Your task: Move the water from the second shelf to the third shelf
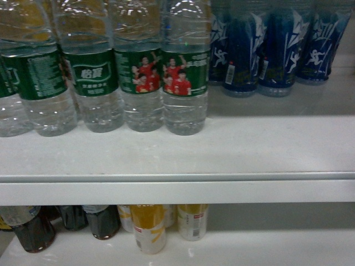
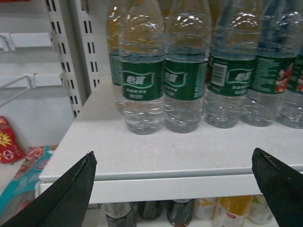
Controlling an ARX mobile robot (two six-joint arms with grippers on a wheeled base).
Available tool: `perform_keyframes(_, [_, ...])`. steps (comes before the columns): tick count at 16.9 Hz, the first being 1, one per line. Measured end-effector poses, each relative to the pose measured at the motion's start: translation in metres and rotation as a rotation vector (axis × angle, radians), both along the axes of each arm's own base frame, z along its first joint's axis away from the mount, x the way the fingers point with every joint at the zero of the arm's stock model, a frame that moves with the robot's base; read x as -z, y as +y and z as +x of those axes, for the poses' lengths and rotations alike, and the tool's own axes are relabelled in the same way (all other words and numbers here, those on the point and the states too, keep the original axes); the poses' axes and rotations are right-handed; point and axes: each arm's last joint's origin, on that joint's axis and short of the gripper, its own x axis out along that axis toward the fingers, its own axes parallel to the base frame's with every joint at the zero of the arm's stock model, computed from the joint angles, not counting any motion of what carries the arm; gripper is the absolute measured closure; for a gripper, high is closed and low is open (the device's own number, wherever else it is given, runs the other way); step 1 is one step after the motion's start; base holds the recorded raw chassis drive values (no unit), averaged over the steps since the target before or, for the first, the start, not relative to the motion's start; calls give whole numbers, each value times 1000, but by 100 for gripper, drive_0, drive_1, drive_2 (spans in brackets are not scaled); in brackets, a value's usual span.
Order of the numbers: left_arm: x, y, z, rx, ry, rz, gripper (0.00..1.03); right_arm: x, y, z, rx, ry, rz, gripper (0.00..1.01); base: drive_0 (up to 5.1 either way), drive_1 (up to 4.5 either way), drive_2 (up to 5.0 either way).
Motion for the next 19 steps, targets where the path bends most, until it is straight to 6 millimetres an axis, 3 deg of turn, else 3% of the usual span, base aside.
perform_keyframes(19, [0,0,0,1,-2,0,5,0,0,0,1,-2,0,61,-500,245,245])
